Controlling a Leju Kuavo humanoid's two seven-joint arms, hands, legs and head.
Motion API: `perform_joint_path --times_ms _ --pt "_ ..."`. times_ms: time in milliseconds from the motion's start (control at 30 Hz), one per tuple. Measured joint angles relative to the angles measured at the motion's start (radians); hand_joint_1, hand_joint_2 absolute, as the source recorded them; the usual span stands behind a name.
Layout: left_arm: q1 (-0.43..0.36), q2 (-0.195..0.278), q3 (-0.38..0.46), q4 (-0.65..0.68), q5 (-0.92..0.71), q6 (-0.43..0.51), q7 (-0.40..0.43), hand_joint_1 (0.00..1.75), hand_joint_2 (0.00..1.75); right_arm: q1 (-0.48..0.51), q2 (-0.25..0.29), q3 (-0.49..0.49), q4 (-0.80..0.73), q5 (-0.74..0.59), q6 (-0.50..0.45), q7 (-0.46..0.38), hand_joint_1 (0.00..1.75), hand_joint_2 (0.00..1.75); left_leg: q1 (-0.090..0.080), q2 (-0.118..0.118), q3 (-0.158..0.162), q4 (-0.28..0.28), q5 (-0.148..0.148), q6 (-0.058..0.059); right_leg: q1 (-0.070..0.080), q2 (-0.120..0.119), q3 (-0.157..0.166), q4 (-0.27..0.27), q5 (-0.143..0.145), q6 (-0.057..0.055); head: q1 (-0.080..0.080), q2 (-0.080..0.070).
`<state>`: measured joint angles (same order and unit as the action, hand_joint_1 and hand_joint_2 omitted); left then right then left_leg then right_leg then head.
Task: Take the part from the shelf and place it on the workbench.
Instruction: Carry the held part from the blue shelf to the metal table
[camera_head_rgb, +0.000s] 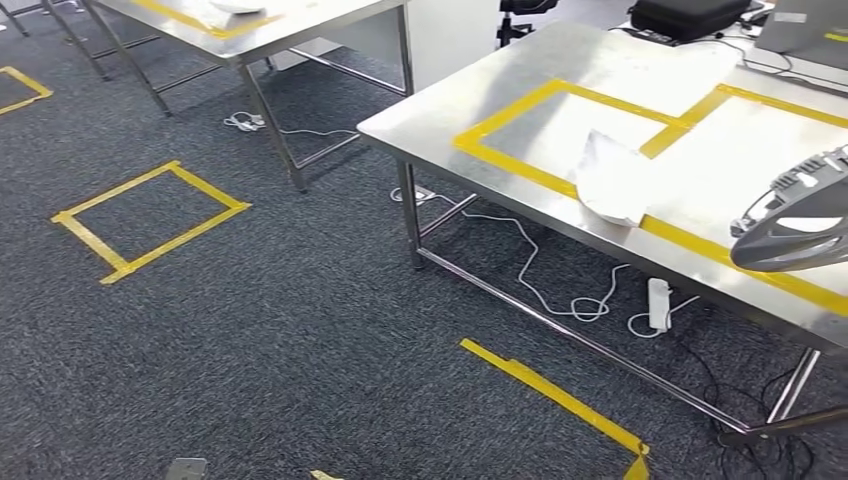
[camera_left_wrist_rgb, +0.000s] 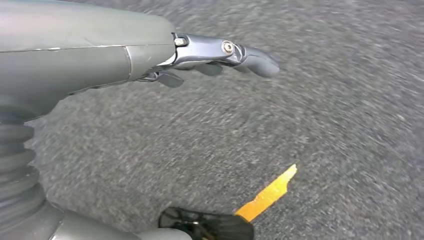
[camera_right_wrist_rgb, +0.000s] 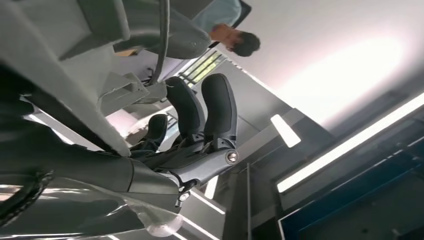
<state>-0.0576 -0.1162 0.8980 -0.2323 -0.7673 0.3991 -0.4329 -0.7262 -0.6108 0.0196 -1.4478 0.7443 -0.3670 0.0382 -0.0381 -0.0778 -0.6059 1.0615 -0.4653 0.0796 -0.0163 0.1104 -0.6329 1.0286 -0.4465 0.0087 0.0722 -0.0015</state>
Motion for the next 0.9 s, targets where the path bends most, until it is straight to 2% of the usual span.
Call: perform_joint_path --times_ms 33,100,133,167,233,300,333,367,433,467,500,533,600,633,700,733,800,833,867,900 --pt "0.000 0.003 0.000 0.000 -0.001 -0.001 -0.001 0.00 1.75 0.009 -0.001 -0.002 0.001 -0.001 0.000 0.000 1.75 1.75 -0.002 -0.015 0.014 -0.026 0.004 0.009 -0.003 0.011 -0.001 -0.001 0.001 0.003 -0.001 0.000" --pt "-0.001 0.005 0.000 0.000 -0.001 -0.001 -0.002 0.00 1.75 0.028 -0.011 -0.011 0.003 -0.004 0.000 0.000 1.75 1.75 -0.002 0.000 0.025 -0.047 0.006 0.013 -0.008 0.031 -0.004 -0.007 0.007 0.013 -0.003 0.000" --pt "-0.003 0.004 0.000 0.000 -0.001 -0.002 -0.002 0.00 1.75 0.036 -0.019 -0.018 0.003 -0.006 0.000 0.000 1.75 1.75 0.000 0.013 0.031 -0.063 0.013 0.009 -0.008 0.019 -0.009 -0.006 0.006 0.016 -0.003 0.000" --pt "-0.004 0.004 0.000 0.000 -0.002 -0.002 -0.002 0.00 1.75 0.040 -0.028 -0.028 0.003 -0.008 0.000 -0.001 1.75 1.75 0.003 0.025 0.038 -0.081 0.021 0.005 -0.006 -0.006 -0.019 0.004 -0.005 0.019 -0.001 0.000" --pt "-0.003 0.002 0.000 0.000 -0.006 -0.002 -0.003 0.00 1.75 0.044 -0.037 -0.043 0.004 -0.010 0.000 -0.003 1.75 1.75 0.009 0.049 0.045 -0.103 0.031 -0.007 -0.004 -0.072 -0.061 0.083 -0.055 0.027 0.003 0.000" --pt "0.001 -0.002 0.000 0.000 -0.010 -0.002 -0.002 0.00 1.75 0.055 -0.039 -0.049 0.008 -0.012 0.005 -0.008 1.75 1.75 0.016 0.071 0.044 -0.104 0.030 -0.013 -0.011 -0.098 -0.111 0.198 -0.106 0.044 0.004 0.000" --pt "0.001 -0.003 0.000 0.000 -0.012 -0.002 -0.002 0.00 1.75 0.064 -0.039 -0.050 0.012 -0.012 0.008 -0.012 1.75 1.75 0.020 0.081 0.044 -0.102 0.027 -0.017 -0.017 -0.102 -0.122 0.227 -0.112 0.053 0.004 0.000" --pt "0.001 -0.005 0.000 0.000 -0.014 -0.002 -0.001 0.00 1.75 0.072 -0.039 -0.052 0.016 -0.009 0.010 -0.017 1.75 1.75 0.026 0.090 0.044 -0.099 0.025 -0.024 -0.023 -0.106 -0.114 0.219 -0.100 0.064 0.004 0.000" --pt "-0.001 -0.005 0.000 0.000 -0.018 -0.004 0.000 0.00 1.75 0.082 -0.039 -0.056 0.026 0.000 0.010 -0.027 1.75 1.75 0.037 0.103 0.042 -0.082 0.013 -0.043 -0.037 -0.117 -0.045 0.106 -0.050 0.088 0.004 0.000" --pt "-0.002 -0.003 0.000 0.000 -0.020 -0.004 0.000 0.00 1.75 0.083 -0.038 -0.058 0.032 0.005 0.011 -0.031 1.75 1.75 0.040 0.107 0.038 -0.069 0.006 -0.054 -0.039 -0.118 -0.008 0.048 -0.033 0.095 0.005 0.000" --pt "-0.003 -0.001 0.000 0.000 -0.021 -0.004 0.000 0.00 1.75 0.084 -0.038 -0.060 0.038 0.010 0.011 -0.036 1.75 1.75 0.042 0.110 0.034 -0.057 -0.001 -0.064 -0.040 -0.118 0.018 0.010 -0.026 0.091 0.005 0.000" --pt "-0.004 0.000 0.000 0.000 -0.022 -0.005 0.000 0.00 1.75 0.087 -0.038 -0.061 0.044 0.013 0.012 -0.039 1.75 1.75 0.041 0.112 0.031 -0.048 -0.006 -0.071 -0.037 -0.115 0.029 -0.004 -0.029 0.082 0.004 0.000" --pt "-0.005 -0.001 0.000 0.000 -0.025 -0.004 0.000 0.00 1.75 0.095 -0.038 -0.064 0.053 0.019 0.012 -0.042 1.75 1.75 0.042 0.112 0.028 -0.041 -0.008 -0.078 -0.034 -0.110 0.027 0.006 -0.031 0.052 0.000 0.000" --pt "-0.005 -0.002 0.000 0.000 -0.026 -0.004 0.000 0.00 1.75 0.098 -0.038 -0.064 0.057 0.020 0.012 -0.043 1.75 1.75 0.044 0.110 0.027 -0.037 -0.012 -0.082 -0.033 -0.109 0.025 0.008 -0.031 0.045 -0.001 0.000" --pt "-0.006 -0.003 0.000 0.000 -0.027 -0.004 0.000 0.00 1.75 0.099 -0.038 -0.066 0.062 0.021 0.012 -0.045 1.75 1.75 0.046 0.101 0.005 0.015 -0.048 -0.089 -0.033 -0.108 0.023 0.010 -0.030 0.032 -0.003 0.000" --pt "-0.005 -0.003 0.000 0.000 -0.027 -0.004 0.000 0.00 1.75 0.099 -0.038 -0.066 0.064 0.022 0.012 -0.046 1.75 1.75 0.047 0.096 -0.018 0.069 -0.078 -0.090 -0.031 -0.108 0.023 0.010 -0.030 0.027 -0.004 0.000" --pt "-0.005 -0.003 0.000 0.000 -0.029 -0.004 0.000 0.00 1.75 0.099 -0.037 -0.064 0.069 0.028 0.013 -0.049 1.75 1.75 0.046 0.091 -0.079 0.202 -0.134 -0.087 -0.024 -0.106 0.022 0.010 -0.029 0.022 -0.006 0.000" --pt "-0.004 -0.004 0.000 0.000 -0.030 -0.004 0.000 0.00 1.75 0.099 -0.037 -0.063 0.073 0.033 0.014 -0.052 1.75 1.75 0.044 0.090 -0.099 0.241 -0.141 -0.082 -0.019 -0.104 0.021 0.010 -0.029 0.020 -0.006 0.000" --pt "-0.004 -0.004 0.000 0.000 -0.031 -0.004 0.000 0.00 1.75 0.099 -0.037 -0.061 0.076 0.037 0.014 -0.055 1.75 1.75 0.039 0.090 -0.104 0.246 -0.130 -0.073 -0.014 -0.103 0.021 0.010 -0.029 0.017 -0.005 0.000" --pt "-0.004 -0.004 0.000 0.000 -0.032 -0.004 0.000 0.00 1.75 0.099 -0.037 -0.060 0.079 0.041 0.014 -0.058 1.75 1.75 0.032 0.089 -0.091 0.211 -0.101 -0.060 -0.009 -0.101 0.021 0.010 -0.028 0.016 -0.005 0.000"
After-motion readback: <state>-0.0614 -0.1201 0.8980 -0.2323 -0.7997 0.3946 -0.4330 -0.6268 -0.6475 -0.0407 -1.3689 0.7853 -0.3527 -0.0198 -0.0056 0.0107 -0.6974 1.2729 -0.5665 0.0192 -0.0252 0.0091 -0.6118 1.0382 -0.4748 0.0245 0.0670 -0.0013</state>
